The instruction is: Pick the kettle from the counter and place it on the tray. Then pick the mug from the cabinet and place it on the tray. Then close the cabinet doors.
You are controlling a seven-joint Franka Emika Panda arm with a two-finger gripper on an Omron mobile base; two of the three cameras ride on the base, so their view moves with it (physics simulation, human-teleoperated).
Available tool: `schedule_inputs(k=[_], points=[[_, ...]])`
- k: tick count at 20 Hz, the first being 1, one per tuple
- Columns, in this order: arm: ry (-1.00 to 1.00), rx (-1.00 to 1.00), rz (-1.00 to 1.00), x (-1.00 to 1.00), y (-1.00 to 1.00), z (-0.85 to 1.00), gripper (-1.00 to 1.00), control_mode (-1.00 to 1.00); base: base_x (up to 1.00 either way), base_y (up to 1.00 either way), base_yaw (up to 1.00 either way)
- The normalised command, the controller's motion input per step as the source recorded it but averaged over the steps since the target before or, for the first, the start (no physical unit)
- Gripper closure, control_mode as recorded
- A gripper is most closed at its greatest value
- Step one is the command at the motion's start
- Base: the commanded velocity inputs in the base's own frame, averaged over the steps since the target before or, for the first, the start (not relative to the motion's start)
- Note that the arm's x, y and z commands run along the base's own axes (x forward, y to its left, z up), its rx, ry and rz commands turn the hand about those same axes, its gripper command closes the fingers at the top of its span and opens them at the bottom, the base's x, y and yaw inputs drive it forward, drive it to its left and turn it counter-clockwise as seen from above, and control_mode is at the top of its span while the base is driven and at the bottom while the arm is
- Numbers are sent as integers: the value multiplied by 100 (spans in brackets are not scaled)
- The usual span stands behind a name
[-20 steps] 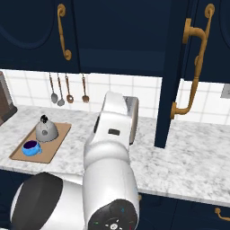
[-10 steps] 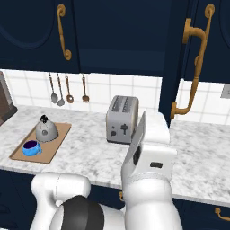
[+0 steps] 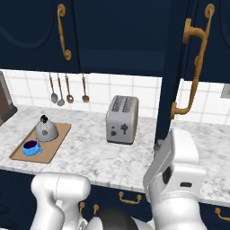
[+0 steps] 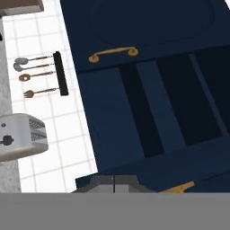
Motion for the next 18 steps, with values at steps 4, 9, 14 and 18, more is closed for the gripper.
schedule_inputs(k=[4, 9, 14, 18], points=[[0, 0, 0, 30, -59, -20, 100, -100, 0, 0, 0], [2, 0, 0, 41, -59, -23, 100, -100, 0, 0, 0], [2, 0, 0, 45, -62, -30, 100, -100, 0, 0, 0], [0, 0, 0, 92, -30, -25, 100, -100, 0, 0, 0]])
